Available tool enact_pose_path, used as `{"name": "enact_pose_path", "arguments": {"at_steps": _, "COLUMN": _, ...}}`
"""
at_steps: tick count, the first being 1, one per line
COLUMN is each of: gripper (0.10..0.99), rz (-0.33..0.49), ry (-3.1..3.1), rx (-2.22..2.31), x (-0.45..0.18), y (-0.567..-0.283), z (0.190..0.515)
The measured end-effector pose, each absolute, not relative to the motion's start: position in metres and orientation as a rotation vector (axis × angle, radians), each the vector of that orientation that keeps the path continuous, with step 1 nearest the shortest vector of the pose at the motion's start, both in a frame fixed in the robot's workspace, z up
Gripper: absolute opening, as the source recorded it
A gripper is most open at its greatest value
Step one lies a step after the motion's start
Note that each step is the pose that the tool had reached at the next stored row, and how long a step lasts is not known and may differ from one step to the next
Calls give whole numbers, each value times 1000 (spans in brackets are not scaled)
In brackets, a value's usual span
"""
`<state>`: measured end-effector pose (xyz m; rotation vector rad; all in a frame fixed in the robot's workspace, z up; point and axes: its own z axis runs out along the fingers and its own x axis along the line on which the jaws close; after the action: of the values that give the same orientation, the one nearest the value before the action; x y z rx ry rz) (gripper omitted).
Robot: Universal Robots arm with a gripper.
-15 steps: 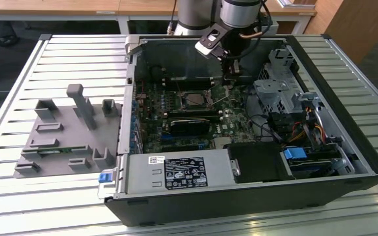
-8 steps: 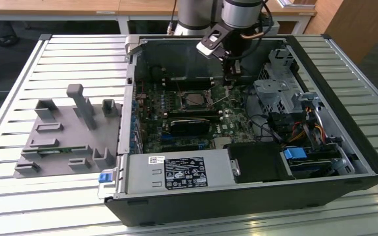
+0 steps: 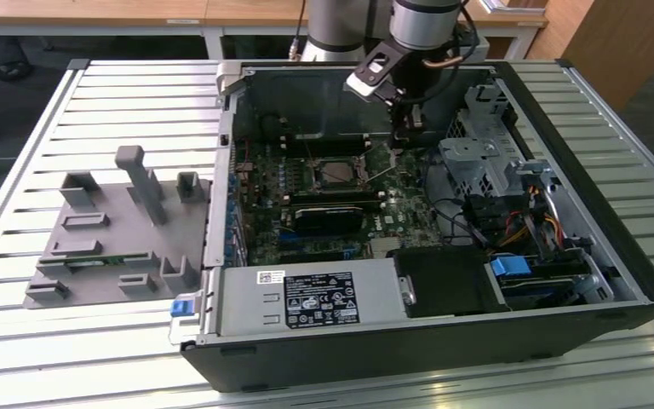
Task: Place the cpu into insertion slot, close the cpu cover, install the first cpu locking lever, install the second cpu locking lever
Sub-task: 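Close the cpu cover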
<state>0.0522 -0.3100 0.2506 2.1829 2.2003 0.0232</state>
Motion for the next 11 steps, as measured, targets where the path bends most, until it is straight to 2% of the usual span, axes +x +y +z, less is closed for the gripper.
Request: {"name": "enact_pose_path", "arguments": {"at_steps": 11, "gripper": 106, "rz": 19, "ry": 2202, "rx": 2185, "x": 67, "y": -309, "z": 248}}
